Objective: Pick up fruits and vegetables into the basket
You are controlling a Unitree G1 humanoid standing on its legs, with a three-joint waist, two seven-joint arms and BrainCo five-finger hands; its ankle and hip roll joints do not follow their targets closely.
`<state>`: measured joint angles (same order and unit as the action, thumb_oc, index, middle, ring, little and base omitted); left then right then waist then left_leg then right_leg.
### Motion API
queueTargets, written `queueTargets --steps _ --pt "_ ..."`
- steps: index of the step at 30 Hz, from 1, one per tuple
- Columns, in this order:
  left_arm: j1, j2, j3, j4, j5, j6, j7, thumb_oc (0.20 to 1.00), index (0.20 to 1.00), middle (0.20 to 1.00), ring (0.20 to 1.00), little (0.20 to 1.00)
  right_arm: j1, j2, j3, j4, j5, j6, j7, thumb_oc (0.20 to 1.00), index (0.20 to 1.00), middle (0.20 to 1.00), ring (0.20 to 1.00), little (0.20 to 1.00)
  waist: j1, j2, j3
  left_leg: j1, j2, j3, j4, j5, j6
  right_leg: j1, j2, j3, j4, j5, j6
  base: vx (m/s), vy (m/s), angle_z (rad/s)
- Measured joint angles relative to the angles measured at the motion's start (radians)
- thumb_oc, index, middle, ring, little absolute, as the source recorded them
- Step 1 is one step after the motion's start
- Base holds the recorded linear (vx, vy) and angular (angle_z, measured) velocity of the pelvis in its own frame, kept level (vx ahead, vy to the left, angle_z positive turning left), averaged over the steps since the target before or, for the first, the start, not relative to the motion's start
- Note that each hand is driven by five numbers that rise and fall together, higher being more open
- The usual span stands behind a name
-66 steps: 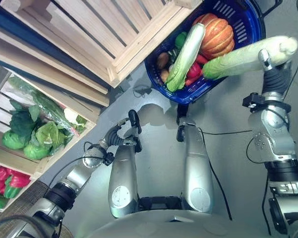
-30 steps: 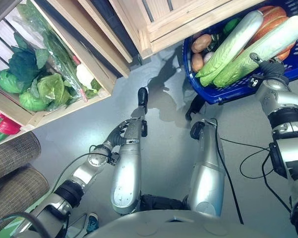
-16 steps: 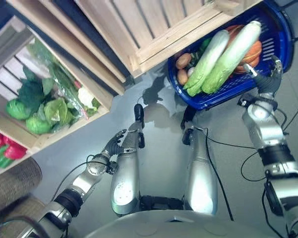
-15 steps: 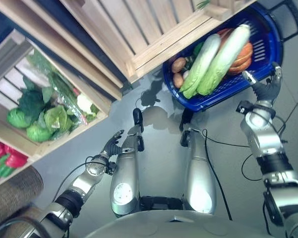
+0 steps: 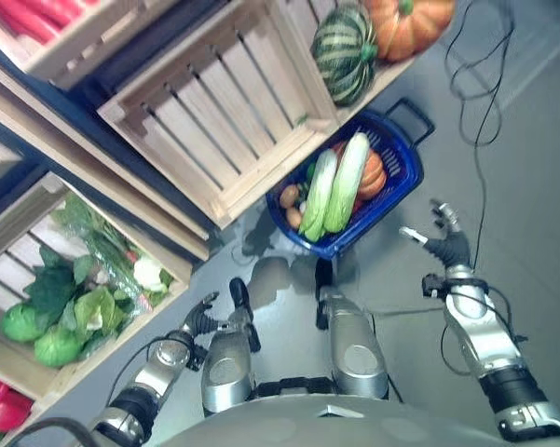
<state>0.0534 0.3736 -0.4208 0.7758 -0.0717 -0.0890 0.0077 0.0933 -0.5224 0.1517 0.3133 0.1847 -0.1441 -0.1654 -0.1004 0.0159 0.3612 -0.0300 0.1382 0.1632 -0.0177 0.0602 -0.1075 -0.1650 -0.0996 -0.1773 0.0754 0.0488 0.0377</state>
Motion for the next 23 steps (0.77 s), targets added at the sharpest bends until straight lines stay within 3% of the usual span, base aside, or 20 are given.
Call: queueTargets --steps 9,14,23 --pt "0.007 -0.055 0.025 0.191 0.036 0.03 -0.119 1.0 1.0 1.0 1.0 1.0 0.017 0.12 0.15 0.401 -0.009 0.151 0.267 1.0 1.0 1.0 1.0 1.0 0.047 0.009 -0.159 0.108 0.001 -0.019 -0.062 0.002 -0.001 0.148 0.008 -0.037 -0.109 0.009 0.02 0.07 0.019 0.1" --pt "0.0 -0.087 0.027 0.251 0.034 0.062 -0.151 1.0 1.0 1.0 1.0 1.0 -0.027 0.192 0.177 0.595 -0.008 0.176 0.308 1.0 1.0 1.0 1.0 1.0 0.078 0.021 -0.208 0.13 -0.002 -0.03 -0.063 -0.002 0.004 0.197 0.008 -0.055 -0.15 0.024 0.023 0.03 0.043 0.1" --pt "-0.025 -0.13 0.057 0.308 0.014 0.113 -0.204 1.0 1.0 1.0 1.0 1.0 -0.091 0.208 0.173 0.811 -0.021 0.196 0.356 1.0 1.0 1.0 1.0 1.0 0.1 0.055 -0.252 0.162 -0.003 -0.03 -0.07 -0.003 0.004 0.233 0.008 -0.057 -0.167 0.029 0.024 -0.01 0.055 0.0"
